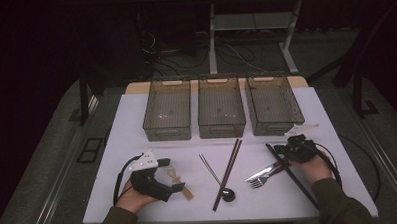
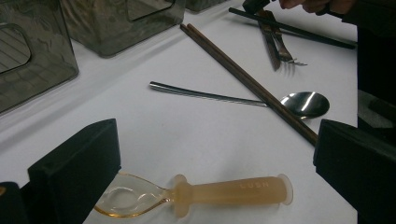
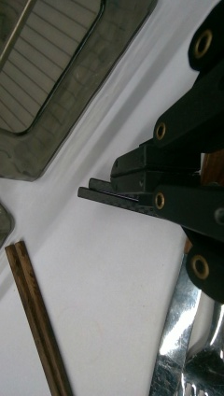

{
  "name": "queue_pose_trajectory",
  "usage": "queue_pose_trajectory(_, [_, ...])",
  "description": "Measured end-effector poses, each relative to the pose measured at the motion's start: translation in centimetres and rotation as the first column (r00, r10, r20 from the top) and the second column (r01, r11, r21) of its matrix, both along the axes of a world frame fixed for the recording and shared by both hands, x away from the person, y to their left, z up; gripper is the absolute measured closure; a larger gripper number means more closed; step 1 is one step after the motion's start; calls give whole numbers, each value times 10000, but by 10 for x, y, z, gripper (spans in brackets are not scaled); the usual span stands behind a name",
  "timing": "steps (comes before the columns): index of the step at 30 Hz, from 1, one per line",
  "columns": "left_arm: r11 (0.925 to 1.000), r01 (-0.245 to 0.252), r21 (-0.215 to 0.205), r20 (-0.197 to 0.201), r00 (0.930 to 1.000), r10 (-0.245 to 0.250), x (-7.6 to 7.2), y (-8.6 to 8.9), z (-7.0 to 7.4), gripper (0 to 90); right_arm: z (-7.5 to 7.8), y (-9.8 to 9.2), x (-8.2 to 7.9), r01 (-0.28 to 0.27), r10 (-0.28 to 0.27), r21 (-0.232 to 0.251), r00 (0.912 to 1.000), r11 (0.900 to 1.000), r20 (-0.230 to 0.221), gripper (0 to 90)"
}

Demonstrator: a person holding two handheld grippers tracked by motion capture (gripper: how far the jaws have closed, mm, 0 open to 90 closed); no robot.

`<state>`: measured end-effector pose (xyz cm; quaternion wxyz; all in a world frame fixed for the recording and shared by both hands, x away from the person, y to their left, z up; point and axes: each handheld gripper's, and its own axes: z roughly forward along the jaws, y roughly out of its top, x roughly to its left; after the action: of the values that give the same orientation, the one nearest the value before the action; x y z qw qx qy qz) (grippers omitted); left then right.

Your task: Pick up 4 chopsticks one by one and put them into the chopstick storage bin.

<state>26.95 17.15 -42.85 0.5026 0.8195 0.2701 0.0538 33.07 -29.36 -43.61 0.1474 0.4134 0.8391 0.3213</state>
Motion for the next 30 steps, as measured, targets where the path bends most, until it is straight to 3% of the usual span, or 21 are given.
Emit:
queue_pose_trajectory(18, [9997, 143, 212, 78, 9999, -145, 0, -3, -2, 0, -2, 8, -1, -335, 334, -44, 9994, 9994, -22, 896])
queue_pose_trajectory(30, [9993, -27, 368, 137, 9999, 22, 4, -3, -7, 0, -3, 12, -1, -515, 515, -52, 9986, 9987, -72, 895])
